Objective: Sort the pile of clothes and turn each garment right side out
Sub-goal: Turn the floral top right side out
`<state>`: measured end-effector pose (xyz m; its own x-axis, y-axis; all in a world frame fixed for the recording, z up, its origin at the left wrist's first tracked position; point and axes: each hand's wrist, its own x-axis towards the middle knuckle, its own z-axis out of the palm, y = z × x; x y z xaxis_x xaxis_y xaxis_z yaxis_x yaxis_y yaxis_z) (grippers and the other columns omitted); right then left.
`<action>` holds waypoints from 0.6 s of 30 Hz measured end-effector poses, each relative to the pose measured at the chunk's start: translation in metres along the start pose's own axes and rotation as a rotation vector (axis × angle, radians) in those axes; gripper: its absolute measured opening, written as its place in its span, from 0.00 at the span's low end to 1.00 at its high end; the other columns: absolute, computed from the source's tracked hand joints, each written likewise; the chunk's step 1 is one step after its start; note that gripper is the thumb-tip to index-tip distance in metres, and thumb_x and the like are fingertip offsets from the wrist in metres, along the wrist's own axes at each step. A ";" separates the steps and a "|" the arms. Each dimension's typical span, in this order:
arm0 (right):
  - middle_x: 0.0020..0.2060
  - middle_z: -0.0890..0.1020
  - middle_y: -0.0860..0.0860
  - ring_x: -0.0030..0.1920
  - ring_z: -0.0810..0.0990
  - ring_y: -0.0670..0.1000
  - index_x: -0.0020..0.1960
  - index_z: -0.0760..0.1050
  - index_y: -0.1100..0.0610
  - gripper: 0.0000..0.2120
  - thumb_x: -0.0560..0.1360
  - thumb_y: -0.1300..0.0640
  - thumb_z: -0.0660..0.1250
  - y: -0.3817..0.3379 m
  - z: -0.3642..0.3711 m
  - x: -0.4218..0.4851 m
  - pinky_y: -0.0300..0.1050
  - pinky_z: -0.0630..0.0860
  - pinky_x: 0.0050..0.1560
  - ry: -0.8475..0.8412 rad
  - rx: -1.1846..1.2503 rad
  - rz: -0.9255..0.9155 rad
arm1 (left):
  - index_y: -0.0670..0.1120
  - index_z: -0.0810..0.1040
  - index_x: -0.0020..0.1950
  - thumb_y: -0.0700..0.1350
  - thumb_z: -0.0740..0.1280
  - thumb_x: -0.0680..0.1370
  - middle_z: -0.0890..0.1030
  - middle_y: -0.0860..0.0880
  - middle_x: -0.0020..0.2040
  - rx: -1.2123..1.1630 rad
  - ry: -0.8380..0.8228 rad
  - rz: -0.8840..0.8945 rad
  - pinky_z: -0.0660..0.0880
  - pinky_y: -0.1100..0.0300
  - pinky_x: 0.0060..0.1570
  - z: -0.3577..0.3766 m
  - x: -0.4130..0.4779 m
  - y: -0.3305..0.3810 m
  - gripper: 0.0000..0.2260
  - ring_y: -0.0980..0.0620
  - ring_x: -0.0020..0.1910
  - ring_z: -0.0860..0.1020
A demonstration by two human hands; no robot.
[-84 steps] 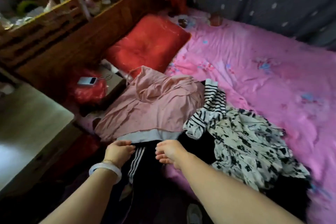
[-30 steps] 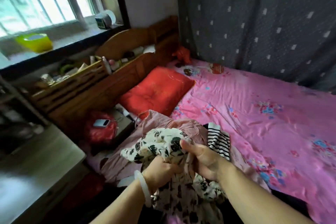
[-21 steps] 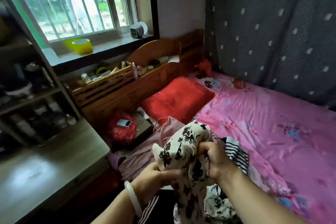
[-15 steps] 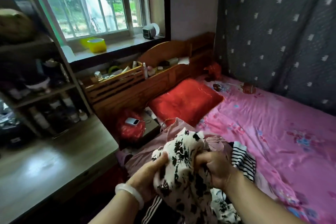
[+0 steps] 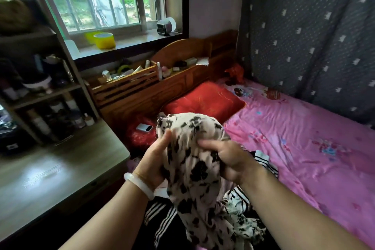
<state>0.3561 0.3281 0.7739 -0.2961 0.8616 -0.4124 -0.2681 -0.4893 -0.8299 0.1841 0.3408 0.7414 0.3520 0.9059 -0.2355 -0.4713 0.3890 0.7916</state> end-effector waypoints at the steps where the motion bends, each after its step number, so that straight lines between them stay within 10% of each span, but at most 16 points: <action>1: 0.39 0.85 0.59 0.38 0.85 0.55 0.48 0.81 0.65 0.12 0.78 0.61 0.60 -0.010 0.004 0.001 0.49 0.83 0.44 -0.027 0.076 -0.011 | 0.42 0.69 0.71 0.66 0.71 0.66 0.76 0.39 0.65 -0.013 0.002 -0.021 0.68 0.44 0.67 -0.004 -0.002 -0.004 0.41 0.41 0.65 0.74; 8: 0.43 0.85 0.59 0.43 0.85 0.55 0.41 0.85 0.63 0.15 0.78 0.60 0.61 -0.073 0.035 0.003 0.50 0.81 0.51 -0.114 0.286 -0.240 | 0.44 0.77 0.63 0.71 0.49 0.73 0.75 0.41 0.67 -0.017 -0.009 -0.283 0.72 0.45 0.62 -0.002 -0.024 -0.039 0.37 0.41 0.67 0.73; 13: 0.44 0.85 0.58 0.45 0.85 0.57 0.40 0.83 0.60 0.11 0.72 0.51 0.71 -0.062 0.013 0.025 0.51 0.80 0.51 -0.017 0.286 -0.233 | 0.48 0.73 0.69 0.73 0.65 0.63 0.76 0.39 0.66 -0.068 -0.129 -0.201 0.69 0.40 0.65 -0.008 -0.033 -0.029 0.42 0.38 0.65 0.75; 15: 0.57 0.79 0.65 0.59 0.78 0.65 0.55 0.75 0.61 0.27 0.63 0.48 0.78 -0.037 -0.005 0.035 0.58 0.75 0.62 -0.015 0.205 -0.122 | 0.46 0.78 0.64 0.67 0.75 0.60 0.77 0.38 0.64 -0.034 -0.172 -0.169 0.71 0.41 0.63 -0.009 -0.035 -0.025 0.39 0.38 0.62 0.76; 18: 0.53 0.80 0.60 0.54 0.80 0.60 0.56 0.77 0.61 0.33 0.59 0.43 0.80 0.005 -0.022 0.032 0.55 0.72 0.64 -0.067 0.132 0.059 | 0.42 0.80 0.61 0.60 0.76 0.62 0.80 0.37 0.59 -0.001 -0.130 -0.177 0.70 0.42 0.64 -0.006 -0.038 -0.018 0.34 0.39 0.58 0.79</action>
<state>0.3653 0.3565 0.7484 -0.3739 0.8222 -0.4291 -0.3653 -0.5558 -0.7467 0.1741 0.3010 0.7328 0.5304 0.7944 -0.2961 -0.3939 0.5402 0.7436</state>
